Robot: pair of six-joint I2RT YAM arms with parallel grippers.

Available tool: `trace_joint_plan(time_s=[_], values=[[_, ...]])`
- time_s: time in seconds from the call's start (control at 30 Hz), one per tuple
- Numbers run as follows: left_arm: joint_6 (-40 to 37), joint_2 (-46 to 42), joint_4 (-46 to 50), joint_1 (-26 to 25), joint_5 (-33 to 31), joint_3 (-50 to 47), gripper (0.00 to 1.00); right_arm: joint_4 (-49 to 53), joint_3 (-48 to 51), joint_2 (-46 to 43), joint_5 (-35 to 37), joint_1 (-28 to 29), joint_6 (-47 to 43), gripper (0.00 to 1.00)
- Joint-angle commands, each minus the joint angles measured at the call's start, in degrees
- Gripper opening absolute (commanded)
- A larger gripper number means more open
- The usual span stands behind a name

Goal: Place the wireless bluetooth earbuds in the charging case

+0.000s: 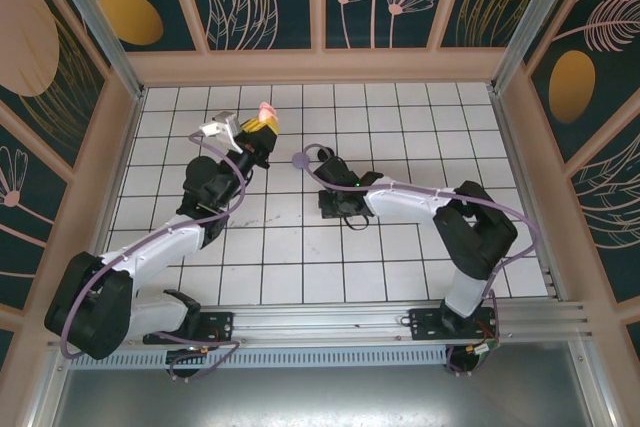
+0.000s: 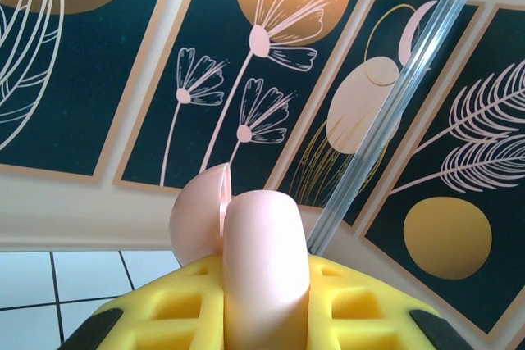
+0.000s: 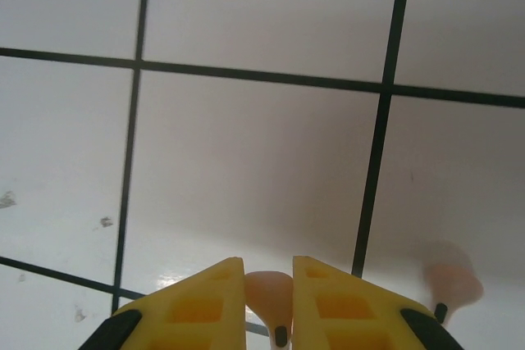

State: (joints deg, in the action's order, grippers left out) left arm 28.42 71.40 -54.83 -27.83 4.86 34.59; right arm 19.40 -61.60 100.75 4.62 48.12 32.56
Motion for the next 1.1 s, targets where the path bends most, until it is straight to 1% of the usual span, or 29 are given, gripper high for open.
trace_joint_plan(time_s=[0.0,0.1,0.2,0.3,0.37,0.43,0.6,0.7,0.83,0.9,0.93,1.07], values=[[0.7,-0.7,-0.2,-0.3,0.2,1.8,0.00,-0.3,-0.4,2.1,-0.5,0.5,1.7,0.18],[0.7,-0.8,0.0,-0.3,0.2,2.0,0.00,0.0,-0.5,3.2,-0.6,0.6,1.9,0.20],[0.6,-0.8,0.1,-0.2,0.5,2.3,0.00,0.0,-0.7,3.8,-0.5,0.6,1.9,0.24],[0.6,-0.6,0.6,-0.3,1.0,2.7,0.00,0.3,-1.2,3.9,-0.5,0.7,1.7,0.36],[0.9,-0.4,0.6,-0.3,1.7,2.9,0.00,0.7,-1.7,3.7,-0.3,0.7,1.6,0.49],[1.1,-0.3,0.8,-0.3,2.4,3.1,0.00,1.4,-2.3,2.7,-0.2,0.7,1.5,0.55],[1.0,-0.1,1.5,-0.2,6.0,3.7,0.00,3.8,-5.4,-4.0,0.4,0.5,0.9,0.58],[0.8,0.6,1.9,-0.2,11.8,4.8,0.00,4.8,-7.7,-9.8,1.0,0.3,-0.3,0.60],[2.0,3.5,1.3,-0.2,23.8,7.4,0.00,1.9,-7.7,-18.5,-0.4,-2.1,-4.6,0.60],[3.6,5.6,0.2,-0.2,30.3,9.0,0.00,-2.0,-5.6,-23.1,-3.5,-4.2,-7.8,0.59],[4.8,6.7,-0.4,-0.2,33.3,9.9,0.00,-4.5,-4.3,-25.5,-6.5,-5.5,-9.3,0.58],[8.4,10.0,-2.0,-0.2,40.2,12.3,0.00,-11.4,0.5,-32.2,-18.2,-12.2,-11.8,0.55]])
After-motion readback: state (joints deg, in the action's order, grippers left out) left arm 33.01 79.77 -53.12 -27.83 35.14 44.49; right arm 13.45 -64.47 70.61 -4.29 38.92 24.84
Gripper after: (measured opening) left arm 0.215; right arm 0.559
